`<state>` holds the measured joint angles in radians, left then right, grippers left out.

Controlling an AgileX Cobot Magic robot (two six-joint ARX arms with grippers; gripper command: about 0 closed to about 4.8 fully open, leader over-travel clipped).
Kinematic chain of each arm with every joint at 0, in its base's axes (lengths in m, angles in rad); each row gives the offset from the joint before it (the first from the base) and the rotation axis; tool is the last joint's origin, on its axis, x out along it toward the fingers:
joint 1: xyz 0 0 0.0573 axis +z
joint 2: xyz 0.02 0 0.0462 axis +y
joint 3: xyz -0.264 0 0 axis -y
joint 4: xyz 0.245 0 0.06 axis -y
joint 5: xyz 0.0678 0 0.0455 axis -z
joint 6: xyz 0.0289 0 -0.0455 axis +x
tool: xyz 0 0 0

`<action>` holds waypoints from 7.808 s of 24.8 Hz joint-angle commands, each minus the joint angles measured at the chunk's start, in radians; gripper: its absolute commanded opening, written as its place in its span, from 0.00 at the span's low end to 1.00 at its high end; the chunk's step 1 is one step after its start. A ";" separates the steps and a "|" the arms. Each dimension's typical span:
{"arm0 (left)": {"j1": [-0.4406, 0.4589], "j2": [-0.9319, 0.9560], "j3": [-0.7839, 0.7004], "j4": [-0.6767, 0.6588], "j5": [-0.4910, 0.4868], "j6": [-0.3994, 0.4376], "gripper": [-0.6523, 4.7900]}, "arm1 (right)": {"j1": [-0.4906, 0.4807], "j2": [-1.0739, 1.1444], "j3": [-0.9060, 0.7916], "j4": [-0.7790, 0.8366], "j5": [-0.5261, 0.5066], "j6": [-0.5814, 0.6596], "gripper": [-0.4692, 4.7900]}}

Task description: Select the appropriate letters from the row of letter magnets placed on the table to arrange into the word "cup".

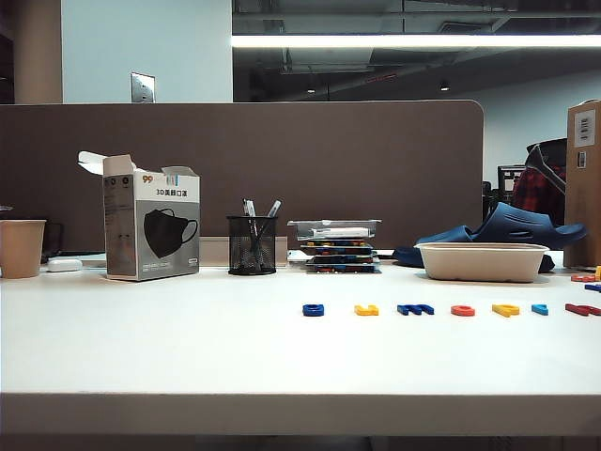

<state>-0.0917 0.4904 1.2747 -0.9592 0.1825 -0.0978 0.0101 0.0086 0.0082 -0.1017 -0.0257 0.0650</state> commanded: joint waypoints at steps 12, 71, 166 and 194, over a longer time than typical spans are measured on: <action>-0.203 0.547 0.804 -0.414 0.136 -0.278 0.11 | -0.001 -0.011 -0.008 0.026 0.008 0.002 0.09; -1.054 1.078 0.824 -0.423 -0.615 -0.722 0.11 | -0.001 -0.011 0.005 0.033 0.008 0.002 0.09; -1.053 1.080 0.823 -0.422 -0.616 -0.722 0.11 | 0.262 1.896 1.850 -1.112 -0.039 0.146 0.45; -1.053 1.080 0.822 -0.422 -0.615 -0.722 0.11 | 0.314 1.896 1.484 -0.790 0.006 0.246 0.50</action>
<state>-1.1446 1.5730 2.0949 -1.3880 -0.4240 -0.8242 0.3237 1.9087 1.4944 -0.9047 -0.0368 0.3038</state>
